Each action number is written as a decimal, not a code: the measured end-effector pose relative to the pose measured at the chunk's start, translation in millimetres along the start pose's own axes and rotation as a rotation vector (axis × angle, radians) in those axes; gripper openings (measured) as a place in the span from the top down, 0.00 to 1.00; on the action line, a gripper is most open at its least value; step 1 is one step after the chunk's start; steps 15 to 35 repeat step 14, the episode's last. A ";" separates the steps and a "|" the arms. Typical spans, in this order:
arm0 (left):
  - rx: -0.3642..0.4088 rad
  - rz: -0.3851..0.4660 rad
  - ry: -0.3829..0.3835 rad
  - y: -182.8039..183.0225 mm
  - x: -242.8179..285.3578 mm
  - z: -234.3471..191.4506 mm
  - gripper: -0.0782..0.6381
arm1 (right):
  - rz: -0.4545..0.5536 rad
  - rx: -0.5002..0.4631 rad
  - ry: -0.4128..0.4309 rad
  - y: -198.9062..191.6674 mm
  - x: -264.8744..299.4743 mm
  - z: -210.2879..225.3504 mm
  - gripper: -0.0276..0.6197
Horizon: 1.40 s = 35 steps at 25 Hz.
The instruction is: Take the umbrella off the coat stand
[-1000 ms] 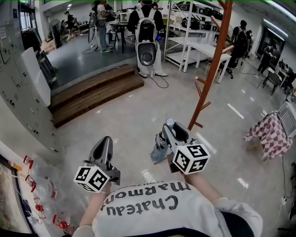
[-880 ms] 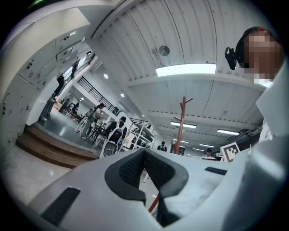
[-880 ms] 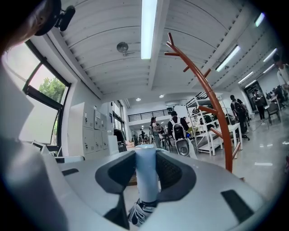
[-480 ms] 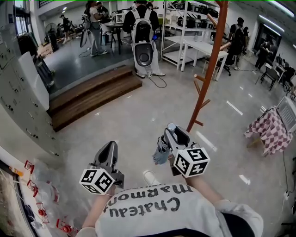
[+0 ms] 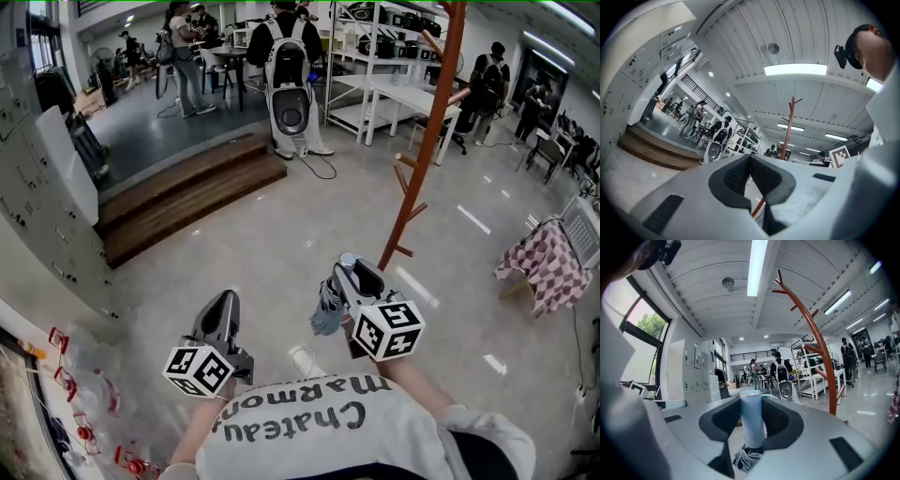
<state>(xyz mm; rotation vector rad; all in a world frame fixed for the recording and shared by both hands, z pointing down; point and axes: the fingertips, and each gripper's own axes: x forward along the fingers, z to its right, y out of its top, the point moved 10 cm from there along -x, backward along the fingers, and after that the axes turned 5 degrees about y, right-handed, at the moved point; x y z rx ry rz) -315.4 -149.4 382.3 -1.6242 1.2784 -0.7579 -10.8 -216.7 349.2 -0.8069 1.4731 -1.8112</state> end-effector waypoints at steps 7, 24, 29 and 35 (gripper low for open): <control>-0.007 0.000 -0.005 -0.1 -0.3 -3.2 0.86 | 0.006 -0.003 0.005 -0.2 0.5 -3.3 0.72; -0.011 0.005 -0.013 2.5 0.8 -3.9 0.86 | 0.016 -0.008 0.006 2.5 1.0 -4.7 0.72; -0.011 0.005 -0.013 2.5 0.8 -3.9 0.86 | 0.016 -0.008 0.006 2.5 1.0 -4.7 0.72; -0.011 0.005 -0.013 2.5 0.8 -3.9 0.86 | 0.016 -0.008 0.006 2.5 1.0 -4.7 0.72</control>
